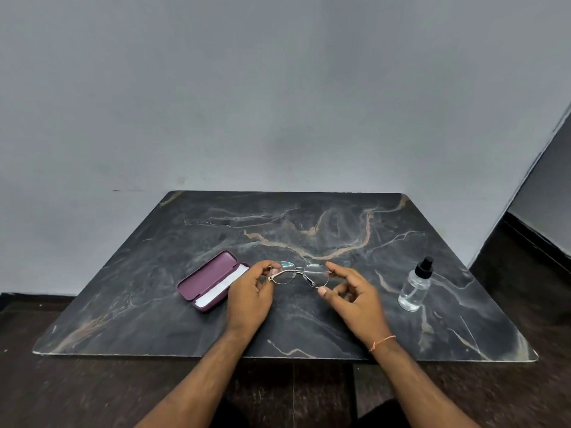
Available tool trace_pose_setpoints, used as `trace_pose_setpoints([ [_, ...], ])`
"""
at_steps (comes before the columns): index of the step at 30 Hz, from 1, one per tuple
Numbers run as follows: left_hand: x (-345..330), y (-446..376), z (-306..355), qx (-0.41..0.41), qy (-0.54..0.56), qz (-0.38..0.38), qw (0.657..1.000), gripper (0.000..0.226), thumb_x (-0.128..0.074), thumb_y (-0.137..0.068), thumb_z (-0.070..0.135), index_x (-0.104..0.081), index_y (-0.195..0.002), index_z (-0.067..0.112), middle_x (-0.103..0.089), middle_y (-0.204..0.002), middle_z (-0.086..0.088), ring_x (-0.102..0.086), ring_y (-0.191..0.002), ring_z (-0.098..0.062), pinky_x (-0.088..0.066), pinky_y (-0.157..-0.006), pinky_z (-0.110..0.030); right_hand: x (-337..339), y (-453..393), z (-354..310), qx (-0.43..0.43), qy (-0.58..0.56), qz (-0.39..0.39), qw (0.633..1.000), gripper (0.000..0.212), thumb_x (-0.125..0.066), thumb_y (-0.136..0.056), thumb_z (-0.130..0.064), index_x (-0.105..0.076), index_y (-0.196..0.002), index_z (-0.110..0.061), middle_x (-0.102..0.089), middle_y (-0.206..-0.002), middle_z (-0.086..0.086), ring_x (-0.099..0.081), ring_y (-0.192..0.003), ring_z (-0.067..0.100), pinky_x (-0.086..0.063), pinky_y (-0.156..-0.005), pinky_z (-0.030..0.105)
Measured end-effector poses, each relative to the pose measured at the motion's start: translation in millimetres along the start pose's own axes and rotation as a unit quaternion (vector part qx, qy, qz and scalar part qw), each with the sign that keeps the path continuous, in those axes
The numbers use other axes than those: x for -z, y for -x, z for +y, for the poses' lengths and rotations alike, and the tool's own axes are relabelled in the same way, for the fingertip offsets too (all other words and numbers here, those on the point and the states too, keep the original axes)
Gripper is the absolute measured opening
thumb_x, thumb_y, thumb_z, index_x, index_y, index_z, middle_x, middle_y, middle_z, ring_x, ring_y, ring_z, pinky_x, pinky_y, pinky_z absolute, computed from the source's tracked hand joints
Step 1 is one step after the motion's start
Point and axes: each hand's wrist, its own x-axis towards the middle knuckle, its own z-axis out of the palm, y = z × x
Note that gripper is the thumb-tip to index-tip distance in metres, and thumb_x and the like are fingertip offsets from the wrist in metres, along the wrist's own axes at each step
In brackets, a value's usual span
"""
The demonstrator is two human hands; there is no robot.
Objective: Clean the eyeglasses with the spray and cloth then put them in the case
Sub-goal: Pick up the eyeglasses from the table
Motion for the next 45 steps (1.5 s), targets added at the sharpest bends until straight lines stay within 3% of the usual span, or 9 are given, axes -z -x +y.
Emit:
trace_pose_setpoints([
  [9, 2, 2, 7, -0.01, -0.048, 0.015, 0.999, 0.028, -0.076, -0.103, 0.016, -0.081, -0.111, 0.042, -0.078, -0.097, 0.038, -0.071, -0.079, 0.011, -0.048, -0.07, -0.004, -10, -5, -9, -0.042, -0.151, 0.026, 0.987, 0.03, -0.083, -0.089, -0.005, -0.081, -0.114, -0.022, -0.085, -0.102, 0.005, -0.078, -0.097, 0.009, -0.059, -0.091, 0.02],
  [13, 1, 3, 8, -0.04, -0.045, 0.009, 0.998, 0.035, -0.075, -0.101, 0.015, -0.079, -0.11, 0.048, -0.071, -0.081, 0.04, -0.061, -0.063, 0.012, -0.042, -0.06, -0.003, -12, -6, -17, -0.061, -0.195, 0.036, 0.978, 0.035, -0.082, -0.08, -0.027, -0.081, -0.111, -0.011, -0.085, -0.098, 0.008, -0.075, -0.081, 0.002, -0.058, -0.074, 0.015],
  [16, -1, 1, 1, -0.04, -0.052, 0.005, 0.998, 0.032, -0.078, -0.101, 0.011, -0.081, -0.112, 0.041, -0.073, -0.086, 0.037, -0.058, -0.057, 0.005, -0.039, -0.056, -0.005, -10, -7, -12, -0.083, -0.182, 0.036, 0.979, 0.02, -0.077, -0.094, -0.018, -0.08, -0.113, -0.012, -0.085, -0.097, 0.006, -0.067, -0.068, 0.001, -0.049, -0.057, 0.013],
  [21, 0, 5, 0, -0.072, -0.076, -0.007, 0.995, 0.017, -0.07, -0.108, 0.032, -0.078, -0.122, 0.038, -0.078, -0.109, 0.032, -0.071, -0.075, -0.009, -0.059, -0.07, -0.025, -8, -6, -6, -0.084, -0.17, 0.066, 0.98, 0.013, -0.073, -0.1, -0.017, -0.083, -0.108, -0.022, -0.085, -0.098, 0.006, -0.064, -0.069, 0.005, -0.049, -0.057, 0.018],
  [25, 1, 10, 6, -0.102, -0.11, 0.006, 0.989, 0.02, -0.058, -0.11, 0.047, -0.071, -0.125, 0.042, -0.071, -0.118, 0.039, -0.071, -0.096, 0.008, -0.052, -0.079, -0.01, -8, -3, -8, -0.072, -0.176, 0.089, 0.978, 0.018, -0.076, -0.091, -0.035, -0.084, -0.107, -0.036, -0.085, -0.099, 0.004, -0.066, -0.075, 0.006, -0.052, -0.062, 0.017],
  [29, 1, 12, 5, -0.11, -0.109, 0.014, 0.988, 0.014, -0.066, -0.111, 0.033, -0.07, -0.124, 0.037, -0.07, -0.12, 0.034, -0.067, -0.106, 0.012, -0.051, -0.087, -0.011, -8, -2, -9, -0.06, -0.179, 0.108, 0.976, 0.021, -0.077, -0.089, -0.035, -0.085, -0.107, -0.029, -0.084, -0.099, 0.006, -0.069, -0.08, 0.007, -0.055, -0.069, 0.017],
  [34, 3, 14, 9, -0.115, -0.096, 0.016, 0.989, 0.016, -0.059, -0.111, 0.044, -0.067, -0.124, 0.039, -0.069, -0.122, 0.034, -0.067, -0.108, 0.011, -0.05, -0.086, -0.009, -9, 0, -8, -0.024, -0.152, 0.139, 0.978, 0.026, -0.078, -0.089, -0.035, -0.083, -0.113, -0.026, -0.085, -0.104, 0.001, -0.078, -0.105, 0.01, -0.059, -0.092, 0.02],
  [38, 4, 14, 8, -0.117, -0.094, 0.014, 0.989, 0.015, -0.059, -0.113, 0.037, -0.066, -0.126, 0.039, -0.069, -0.123, 0.034, -0.067, -0.107, 0.01, -0.05, -0.085, -0.01, -9, 2, -8, -0.002, -0.133, 0.143, 0.981, 0.026, -0.077, -0.091, -0.039, -0.082, -0.116, -0.036, -0.084, -0.108, -0.004, -0.077, -0.112, 0.013, -0.059, -0.1, 0.025],
  [45, 3, 17, 14, -0.126, -0.088, 0.0, 0.988, 0.012, -0.051, -0.113, 0.035, -0.061, -0.117, 0.038, -0.066, -0.11, 0.026, -0.066, -0.092, 0.002, -0.048, -0.076, -0.013, -10, 4, -9, 0.01, -0.084, 0.168, 0.982, 0.031, -0.073, -0.092, -0.046, -0.077, -0.122, -0.045, -0.084, -0.109, -0.009, -0.077, -0.097, 0.007, -0.062, -0.092, 0.026],
])
